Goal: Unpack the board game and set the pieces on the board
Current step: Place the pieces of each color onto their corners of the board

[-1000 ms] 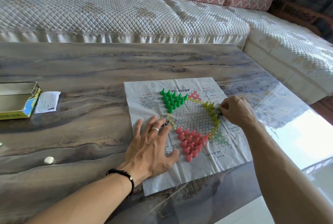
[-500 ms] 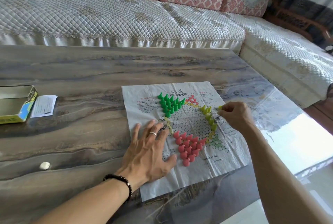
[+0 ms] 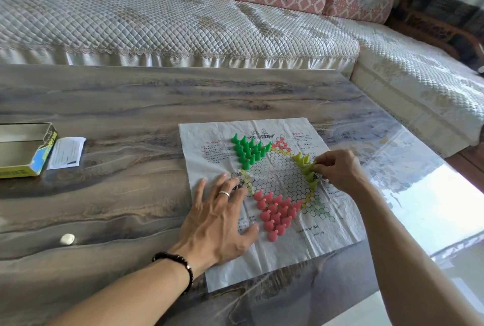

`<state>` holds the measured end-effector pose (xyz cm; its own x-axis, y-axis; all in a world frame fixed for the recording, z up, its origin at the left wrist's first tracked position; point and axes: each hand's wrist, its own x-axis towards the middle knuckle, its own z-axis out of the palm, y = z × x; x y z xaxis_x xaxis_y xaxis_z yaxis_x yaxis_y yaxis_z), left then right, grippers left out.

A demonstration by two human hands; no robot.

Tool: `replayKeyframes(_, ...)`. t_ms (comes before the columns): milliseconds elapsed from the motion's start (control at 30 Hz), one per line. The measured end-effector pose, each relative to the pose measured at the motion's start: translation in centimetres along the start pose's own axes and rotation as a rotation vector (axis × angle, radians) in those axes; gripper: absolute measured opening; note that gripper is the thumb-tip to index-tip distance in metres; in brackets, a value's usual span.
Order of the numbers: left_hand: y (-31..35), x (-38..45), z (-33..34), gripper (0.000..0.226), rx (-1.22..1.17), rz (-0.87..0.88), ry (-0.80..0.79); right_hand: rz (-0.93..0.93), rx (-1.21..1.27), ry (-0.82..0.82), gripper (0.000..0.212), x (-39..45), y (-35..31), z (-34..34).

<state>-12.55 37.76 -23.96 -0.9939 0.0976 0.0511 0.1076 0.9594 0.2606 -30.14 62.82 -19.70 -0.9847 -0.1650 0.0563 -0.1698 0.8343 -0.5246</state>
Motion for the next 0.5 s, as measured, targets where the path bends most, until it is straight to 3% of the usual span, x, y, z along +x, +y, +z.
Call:
replayKeyframes(333,-0.03,0.08,0.11,0.085,-0.001,-0.003,-0.002,-0.042,-0.018,0.002,0.004,-0.1,-0.37,0.26)
replayKeyframes(500,0.09,0.01,0.08,0.086,-0.014,-0.004,0.004,-0.028,-0.026,0.033,0.014,0.28,0.33,0.22)
